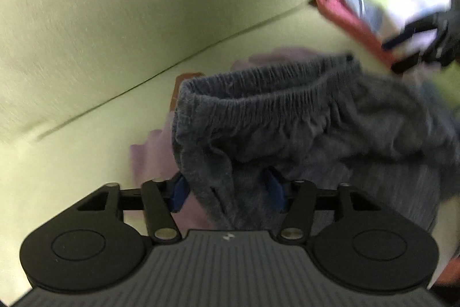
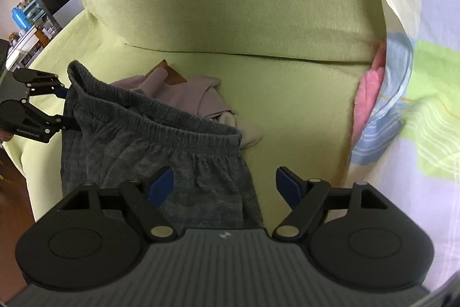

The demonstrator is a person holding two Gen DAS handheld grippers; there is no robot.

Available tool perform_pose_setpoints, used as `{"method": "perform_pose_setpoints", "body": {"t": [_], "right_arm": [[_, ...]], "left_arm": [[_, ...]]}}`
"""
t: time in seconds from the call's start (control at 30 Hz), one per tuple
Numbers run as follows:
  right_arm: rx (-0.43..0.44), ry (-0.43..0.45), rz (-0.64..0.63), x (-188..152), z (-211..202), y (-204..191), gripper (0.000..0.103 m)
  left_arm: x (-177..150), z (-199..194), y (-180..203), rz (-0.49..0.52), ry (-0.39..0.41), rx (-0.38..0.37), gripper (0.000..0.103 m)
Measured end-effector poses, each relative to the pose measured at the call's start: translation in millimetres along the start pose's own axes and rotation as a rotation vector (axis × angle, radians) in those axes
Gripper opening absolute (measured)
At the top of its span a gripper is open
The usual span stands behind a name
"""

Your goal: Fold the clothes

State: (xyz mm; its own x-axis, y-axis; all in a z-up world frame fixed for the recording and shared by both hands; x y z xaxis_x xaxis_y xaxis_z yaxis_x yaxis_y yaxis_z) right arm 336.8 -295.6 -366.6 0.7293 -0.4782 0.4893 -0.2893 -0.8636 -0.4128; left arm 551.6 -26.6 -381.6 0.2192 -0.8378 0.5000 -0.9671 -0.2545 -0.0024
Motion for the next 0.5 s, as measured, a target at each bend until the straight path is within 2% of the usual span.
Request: {"method": "perform_pose_setpoints", "body": {"t": [0.07,0.13,0.2,0.23,0.27,0.33,0.37,0.5], "right_arm": [[0.029,0.003,0.045,0.9,6.9,5.7,0.081],[0.063,0.01,0.084,4.0,21.2,14.7,0.081],[0.083,0.03,0.117,3.7,30.0,21.7,0.081],[0.095,0.029,0.13,3.5,33.1,23.7,0.076],[0.164,0.004,0.178,2.2,45.4,29.6,0.05],[0.235,-0.025,0.197,-2.7,53.3,28.9,0.019],[0.231,-0.018,0.174,-6.4,51.3,22.4,0.015],[0.088,0.126,0.087,-17.0,-2.4,-3.6,0.013]], "left_arm": [[-1.9,-2.6,2.7,-0.005,0.026,0.023,0.01],[-9.7,-2.0,13.7,0.033,0.026,0.084,0.01],[-11.9,2.2,17.8,0.027,0.02,0.114,0.01],[-13.0,4.1,19.7,0.024,0.017,0.128,0.01],[-13.3,4.4,19.7,0.017,0.017,0.13,0.01],[-12.0,4.5,22.9,-0.012,0.019,0.154,0.01],[-12.2,3.8,25.8,-0.009,0.021,0.17,0.009],[-12.3,-14.9,45.0,-0.007,0.056,0.255,0.005]]}}
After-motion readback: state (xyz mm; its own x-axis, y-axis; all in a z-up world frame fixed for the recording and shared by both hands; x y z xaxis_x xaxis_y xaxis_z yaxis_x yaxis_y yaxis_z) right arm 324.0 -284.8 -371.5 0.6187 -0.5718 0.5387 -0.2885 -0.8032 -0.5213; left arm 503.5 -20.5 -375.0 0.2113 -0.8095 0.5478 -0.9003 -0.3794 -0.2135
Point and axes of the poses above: each gripper's, at about its wrist camera, not at the fingertips, and z roughly the way its jaws point, y to its right, x to its top, the point moved 1 cm from there along z, roughly the way its jaws point, and after that the axes turned 7 degrees about z, right-handed, at the moved point
